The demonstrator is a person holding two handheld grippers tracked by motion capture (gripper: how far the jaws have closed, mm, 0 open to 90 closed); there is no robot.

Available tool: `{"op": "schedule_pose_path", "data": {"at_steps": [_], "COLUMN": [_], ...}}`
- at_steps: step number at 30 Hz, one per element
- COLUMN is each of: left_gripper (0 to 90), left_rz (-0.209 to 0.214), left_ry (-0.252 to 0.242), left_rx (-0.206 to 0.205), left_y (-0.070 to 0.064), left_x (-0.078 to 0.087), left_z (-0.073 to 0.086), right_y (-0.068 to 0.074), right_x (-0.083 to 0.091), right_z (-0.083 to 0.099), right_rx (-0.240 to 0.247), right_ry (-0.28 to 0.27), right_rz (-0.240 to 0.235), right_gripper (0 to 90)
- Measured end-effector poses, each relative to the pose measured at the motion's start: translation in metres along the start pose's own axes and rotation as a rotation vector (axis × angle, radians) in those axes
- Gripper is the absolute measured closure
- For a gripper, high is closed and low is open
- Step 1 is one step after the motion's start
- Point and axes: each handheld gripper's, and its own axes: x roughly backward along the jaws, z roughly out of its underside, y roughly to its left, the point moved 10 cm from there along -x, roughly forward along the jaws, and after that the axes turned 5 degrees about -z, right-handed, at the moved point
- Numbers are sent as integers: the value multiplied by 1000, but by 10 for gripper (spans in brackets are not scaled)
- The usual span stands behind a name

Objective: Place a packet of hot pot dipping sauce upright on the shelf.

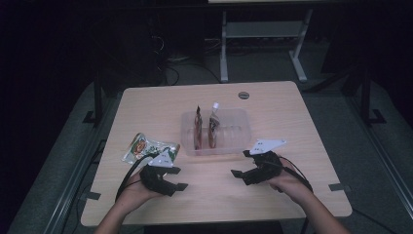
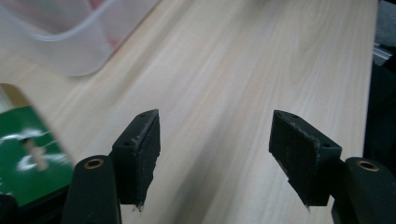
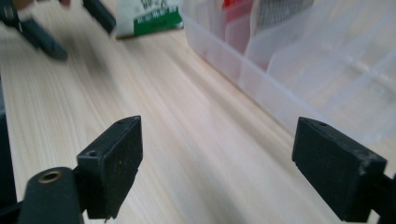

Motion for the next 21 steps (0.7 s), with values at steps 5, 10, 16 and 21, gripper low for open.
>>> {"op": "schedule_pose_path", "data": {"at_steps": [5, 10, 16, 21], "left_gripper": [335, 344, 452, 594], "left_rz": [-42, -122, -219, -325], "left_ry": [-5, -17, -37, -42], "left_rx": [18, 67, 152, 201], "left_y": [15, 40, 71, 105], "left_x": [12, 32, 48, 60], "left_z": [3, 12, 16, 17], "right_y": [-5, -9, -16, -15], "right_x": [12, 23, 30, 25], "right_z": [20, 36, 44, 45], "right_rx": [-35, -54, -63, -52], "right_ry": [13, 16, 17, 36], "right_rz": [29, 43, 55, 48], "right_gripper": [155, 155, 154, 154]}}
